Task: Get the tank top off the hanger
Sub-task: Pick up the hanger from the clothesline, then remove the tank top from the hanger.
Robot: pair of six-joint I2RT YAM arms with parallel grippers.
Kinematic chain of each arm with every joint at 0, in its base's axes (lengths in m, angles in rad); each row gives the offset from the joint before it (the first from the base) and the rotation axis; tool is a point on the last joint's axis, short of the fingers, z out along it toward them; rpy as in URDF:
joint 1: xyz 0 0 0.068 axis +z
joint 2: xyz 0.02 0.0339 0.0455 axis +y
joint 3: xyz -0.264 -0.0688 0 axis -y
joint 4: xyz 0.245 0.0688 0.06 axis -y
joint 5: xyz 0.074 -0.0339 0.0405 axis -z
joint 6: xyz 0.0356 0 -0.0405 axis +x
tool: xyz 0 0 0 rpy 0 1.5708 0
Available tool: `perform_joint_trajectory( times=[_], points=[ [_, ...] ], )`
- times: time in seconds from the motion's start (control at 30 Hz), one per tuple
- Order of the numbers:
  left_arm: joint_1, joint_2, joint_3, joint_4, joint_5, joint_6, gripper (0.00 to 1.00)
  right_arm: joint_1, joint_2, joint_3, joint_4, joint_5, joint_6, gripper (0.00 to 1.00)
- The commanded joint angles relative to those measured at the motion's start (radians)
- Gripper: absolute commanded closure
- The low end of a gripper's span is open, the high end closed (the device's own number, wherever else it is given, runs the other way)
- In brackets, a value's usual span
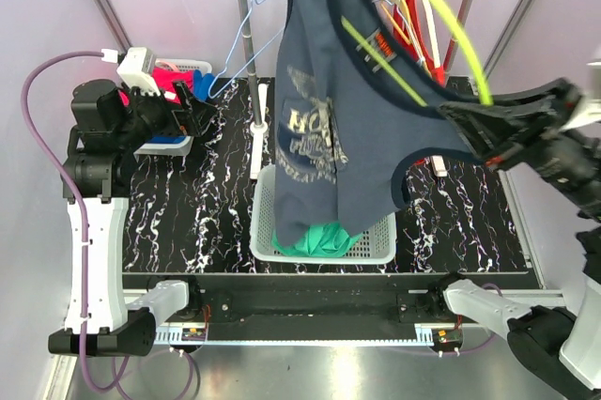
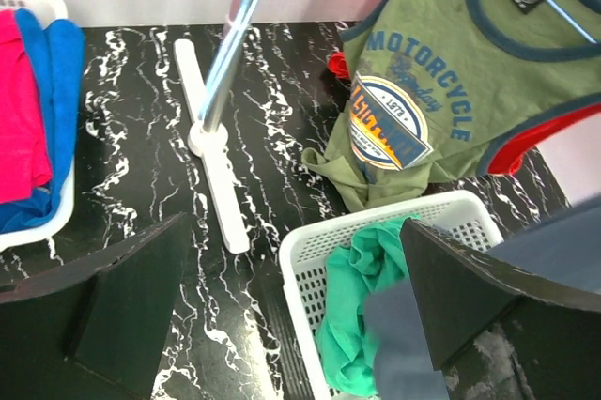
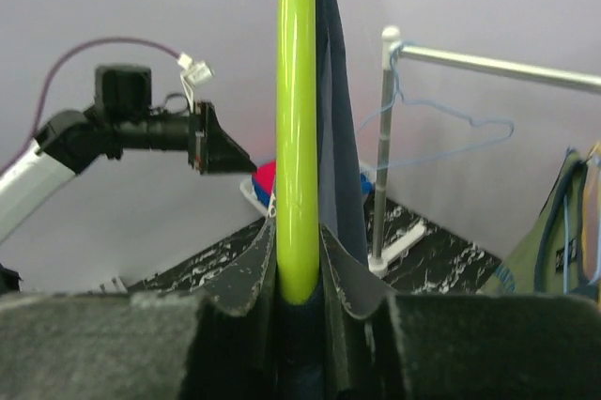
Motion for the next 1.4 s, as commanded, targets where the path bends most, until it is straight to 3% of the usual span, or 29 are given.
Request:
perform_joint_trajectory(
  times=[0.0, 0.3, 0.47, 0.53, 0.63, 0.67, 0.7, 0.8, 0.93, 1.2, 1.37],
  points=[
    [-0.005, -0.041, 0.064, 0.02, 0.11, 0.037, 0.01, 0.0, -0.051, -0.106, -0.004, -0.036, -0.074, 1.0],
    [-0.005, -0.101, 0.162, -0.088, 0.344, 0.273, 0.03, 0.0, -0.166, -0.498, -0.107, -0.124, -0.157, 1.0],
    [-0.005, -0.08, 0.146, -0.047, 0.593, 0.305, 0.34, 0.0, -0.197, -0.566, -0.127, -0.137, -0.223, 1.0],
    [-0.004, -0.066, 0.114, 0.034, 0.639, 0.252, 0.37, 0.0, -0.195, -0.588, -0.13, -0.169, -0.24, 1.0],
    [-0.01, -0.041, 0.092, 0.106, 0.675, 0.224, 0.34, 0.002, -0.206, -0.634, -0.1, -0.212, -0.249, 1.0],
    [-0.011, -0.031, 0.083, 0.118, 0.667, 0.222, 0.1, 0.0, -0.21, -0.652, -0.09, -0.229, -0.251, 1.0],
    [-0.028, -0.021, 0.08, 0.128, 0.646, 0.224, 0.01, 0.0, -0.211, -0.657, -0.083, -0.237, -0.251, 1.0],
    [-0.117, 0.021, 0.066, 0.137, 0.473, 0.254, 0.01, -0.001, -0.206, -0.66, -0.07, -0.271, -0.252, 1.0],
    [-0.322, 0.061, 0.067, 0.07, 0.247, 0.357, 0.01, 0.0, -0.194, -0.666, -0.052, -0.3, -0.255, 1.0],
    [-0.373, 0.098, 0.101, 0.0, 0.23, 0.471, 0.01, 0.0, -0.177, -0.664, -0.061, -0.378, -0.257, 1.0],
    [-0.378, 0.121, 0.13, -0.039, 0.3, 0.501, 0.01, 0.002, -0.163, -0.68, -0.063, -0.427, -0.26, 1.0]
  ],
)
